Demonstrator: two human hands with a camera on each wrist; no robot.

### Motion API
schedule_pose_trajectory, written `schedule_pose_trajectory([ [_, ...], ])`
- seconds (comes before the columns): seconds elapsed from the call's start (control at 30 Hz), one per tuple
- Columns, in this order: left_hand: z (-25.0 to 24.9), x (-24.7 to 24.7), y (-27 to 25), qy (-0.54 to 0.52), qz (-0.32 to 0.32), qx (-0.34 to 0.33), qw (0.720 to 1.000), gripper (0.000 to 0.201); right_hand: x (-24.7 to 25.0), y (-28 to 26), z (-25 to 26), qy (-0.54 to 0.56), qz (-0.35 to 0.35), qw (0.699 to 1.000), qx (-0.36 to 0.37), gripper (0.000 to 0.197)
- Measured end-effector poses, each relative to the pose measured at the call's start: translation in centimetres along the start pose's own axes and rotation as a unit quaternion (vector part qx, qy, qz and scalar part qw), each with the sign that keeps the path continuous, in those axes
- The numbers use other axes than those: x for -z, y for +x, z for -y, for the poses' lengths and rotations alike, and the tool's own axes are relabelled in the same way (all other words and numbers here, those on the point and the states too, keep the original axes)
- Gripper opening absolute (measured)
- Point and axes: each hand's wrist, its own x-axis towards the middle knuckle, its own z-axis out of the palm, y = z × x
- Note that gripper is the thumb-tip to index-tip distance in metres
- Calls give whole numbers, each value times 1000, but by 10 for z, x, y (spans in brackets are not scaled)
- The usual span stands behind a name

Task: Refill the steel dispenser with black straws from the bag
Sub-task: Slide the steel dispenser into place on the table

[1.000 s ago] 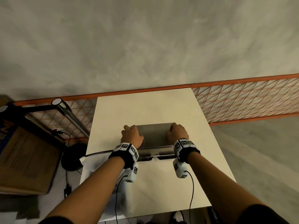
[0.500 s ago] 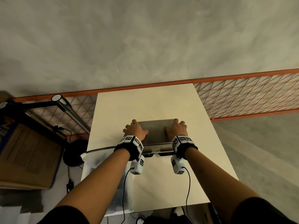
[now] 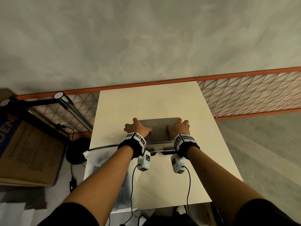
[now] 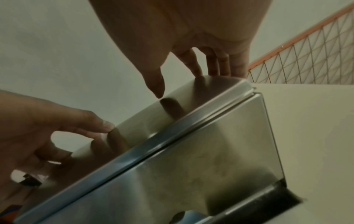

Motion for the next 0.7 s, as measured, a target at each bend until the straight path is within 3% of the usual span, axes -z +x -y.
schedule_pose_trajectory([
  [0.2, -1, 4, -2, -12, 2, 6, 1000, 92, -2, -2, 4, 33, 0, 999, -19, 67],
  [0.4, -7, 15, -10, -29, -32, -28, 999, 92, 4, 0, 4, 54, 1, 998, -42, 68],
  [0.7, 13, 10, -28, -89, -44, -60, 993, 76, 29, -13, -9, 78, -73, 994, -12, 62],
])
